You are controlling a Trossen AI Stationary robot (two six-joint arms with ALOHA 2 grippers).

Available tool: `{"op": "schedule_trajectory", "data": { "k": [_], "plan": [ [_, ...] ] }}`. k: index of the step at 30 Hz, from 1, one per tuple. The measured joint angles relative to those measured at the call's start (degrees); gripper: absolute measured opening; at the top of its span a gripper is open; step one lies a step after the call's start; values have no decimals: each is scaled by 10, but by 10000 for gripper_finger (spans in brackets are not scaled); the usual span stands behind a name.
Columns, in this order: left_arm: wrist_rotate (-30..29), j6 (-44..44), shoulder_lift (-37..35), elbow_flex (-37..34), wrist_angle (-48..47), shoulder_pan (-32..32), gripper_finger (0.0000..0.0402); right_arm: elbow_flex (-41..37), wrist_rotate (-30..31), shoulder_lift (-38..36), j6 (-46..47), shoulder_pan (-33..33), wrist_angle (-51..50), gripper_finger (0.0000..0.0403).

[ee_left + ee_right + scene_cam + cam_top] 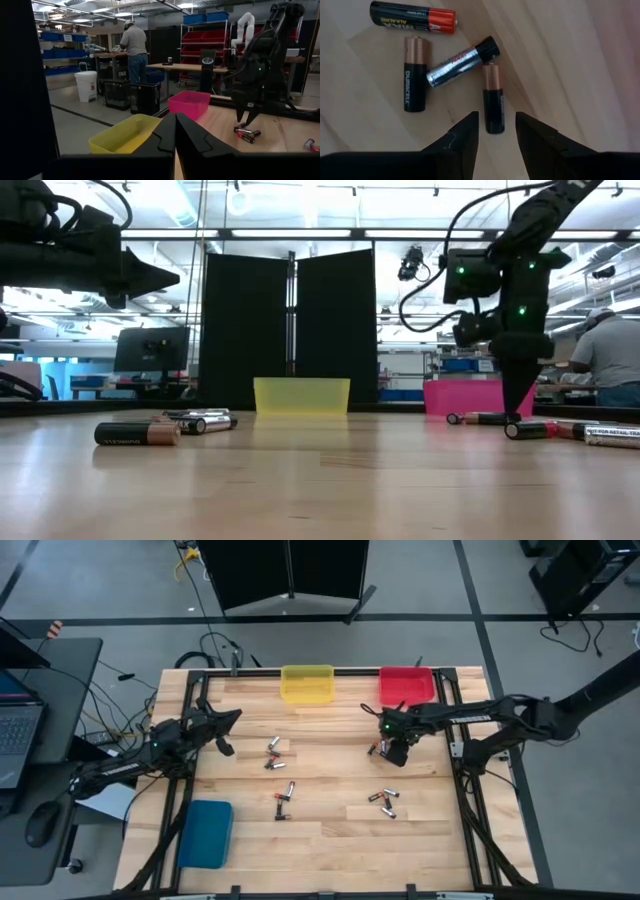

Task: Sort batteries
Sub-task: Put the black-brown battery into the yellow bin

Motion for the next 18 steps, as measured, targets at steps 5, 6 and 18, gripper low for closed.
{"op": "schedule_trajectory", "data": {
  "k": [5,6,18],
  "plan": [
    [0,0,0,0,0,0,15,0,1,22,-4,-4,10,143],
    [0,0,0,0,0,0,15,0,1,28,-7,-6,10,142],
    [0,0,0,0,0,0,15,2,-18,50,-13,-31,7,95]
  ]
}}
